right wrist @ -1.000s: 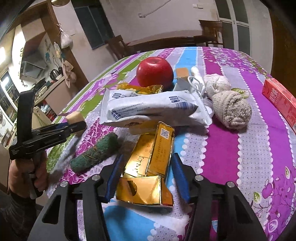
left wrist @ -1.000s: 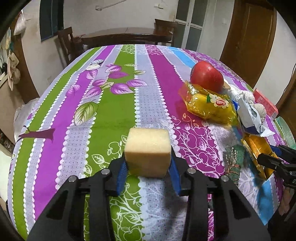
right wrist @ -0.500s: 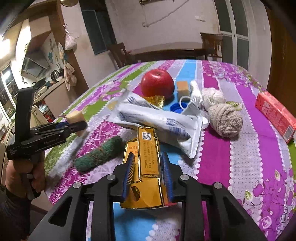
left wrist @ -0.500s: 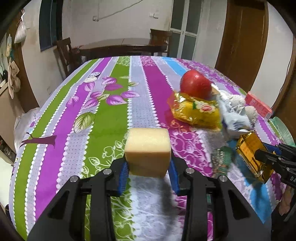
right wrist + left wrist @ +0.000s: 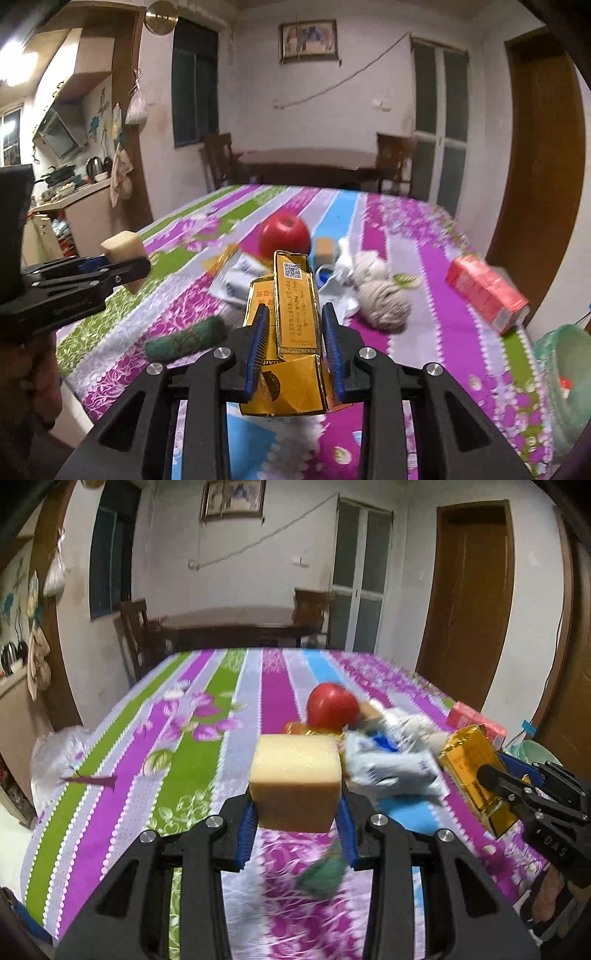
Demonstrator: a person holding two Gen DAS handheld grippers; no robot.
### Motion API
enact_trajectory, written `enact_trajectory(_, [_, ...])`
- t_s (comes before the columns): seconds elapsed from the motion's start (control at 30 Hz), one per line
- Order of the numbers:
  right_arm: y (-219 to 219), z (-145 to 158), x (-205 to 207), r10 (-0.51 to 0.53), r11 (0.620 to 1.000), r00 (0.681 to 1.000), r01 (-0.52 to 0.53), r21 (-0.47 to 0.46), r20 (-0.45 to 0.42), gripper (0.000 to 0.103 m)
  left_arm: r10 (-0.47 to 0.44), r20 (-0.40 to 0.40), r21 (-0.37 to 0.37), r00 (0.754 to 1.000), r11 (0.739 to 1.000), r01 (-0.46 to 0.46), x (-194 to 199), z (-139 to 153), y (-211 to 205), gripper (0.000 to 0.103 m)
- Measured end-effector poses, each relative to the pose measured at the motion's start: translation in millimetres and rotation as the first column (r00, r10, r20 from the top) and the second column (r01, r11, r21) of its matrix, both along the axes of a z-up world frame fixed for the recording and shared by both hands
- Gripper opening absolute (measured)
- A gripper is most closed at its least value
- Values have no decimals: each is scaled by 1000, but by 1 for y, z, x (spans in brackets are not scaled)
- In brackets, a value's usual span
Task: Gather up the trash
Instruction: 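Carry the sponge block and yellow box in both tools over the green bin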
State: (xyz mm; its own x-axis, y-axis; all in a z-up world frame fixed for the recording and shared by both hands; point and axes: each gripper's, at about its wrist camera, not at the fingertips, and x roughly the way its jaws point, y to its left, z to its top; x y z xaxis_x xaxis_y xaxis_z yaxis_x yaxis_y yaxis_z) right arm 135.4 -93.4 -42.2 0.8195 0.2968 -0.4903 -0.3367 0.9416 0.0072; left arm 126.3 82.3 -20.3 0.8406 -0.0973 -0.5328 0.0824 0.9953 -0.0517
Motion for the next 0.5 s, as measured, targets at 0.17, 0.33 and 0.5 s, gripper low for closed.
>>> enact_trajectory(0.17, [-14, 14, -10, -47, 999, 997, 46, 9, 59, 31, -15, 89, -2, 996, 1000, 15, -11, 12, -29, 35])
enact_trajectory(0.33, [-28, 30, -19, -77, 997, 992, 75, 20, 101, 31, -56, 127, -3, 990, 998, 57, -13, 19, -55, 35])
enact_trajectory(0.5, [-39, 39, -24, -90, 996, 989, 88, 21, 115, 31, -90, 141, 2, 986, 996, 91, -15, 21, -73, 35])
